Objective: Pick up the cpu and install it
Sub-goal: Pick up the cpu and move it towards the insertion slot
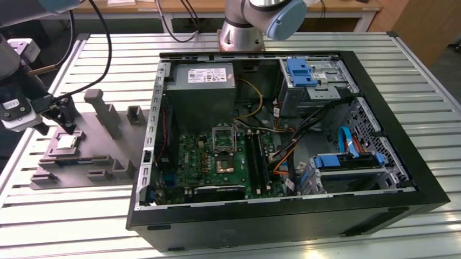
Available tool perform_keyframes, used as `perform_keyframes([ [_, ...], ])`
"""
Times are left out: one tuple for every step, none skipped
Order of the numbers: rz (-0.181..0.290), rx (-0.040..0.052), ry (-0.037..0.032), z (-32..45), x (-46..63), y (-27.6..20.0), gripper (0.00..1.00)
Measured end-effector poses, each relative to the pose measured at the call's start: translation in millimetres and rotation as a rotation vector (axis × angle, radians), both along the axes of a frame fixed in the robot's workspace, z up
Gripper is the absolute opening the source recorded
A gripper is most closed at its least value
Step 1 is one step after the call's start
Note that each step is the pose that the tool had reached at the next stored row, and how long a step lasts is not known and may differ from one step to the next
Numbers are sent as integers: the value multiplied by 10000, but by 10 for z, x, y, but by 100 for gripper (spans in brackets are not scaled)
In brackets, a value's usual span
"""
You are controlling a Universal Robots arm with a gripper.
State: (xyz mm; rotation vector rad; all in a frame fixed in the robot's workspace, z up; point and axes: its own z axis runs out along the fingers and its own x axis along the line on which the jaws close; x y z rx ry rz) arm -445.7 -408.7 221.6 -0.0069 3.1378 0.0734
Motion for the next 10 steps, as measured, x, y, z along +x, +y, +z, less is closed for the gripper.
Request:
perform_keyframes([
  [0,0,-1,-1,0,0,59],
  [0,1,-2,-2,0,0,59],
  [0,1,-1,-2,0,0,59],
  [0,2,-1,-2,0,0,59],
  [0,5,-2,-2,0,0,59],
  [0,6,-3,-3,0,0,59],
  [0,6,-2,-3,0,0,59],
  [0,6,-2,-3,0,0,59],
  [0,6,-2,-3,0,0,59],
  [1,7,-4,-5,-1,-1,59],
])
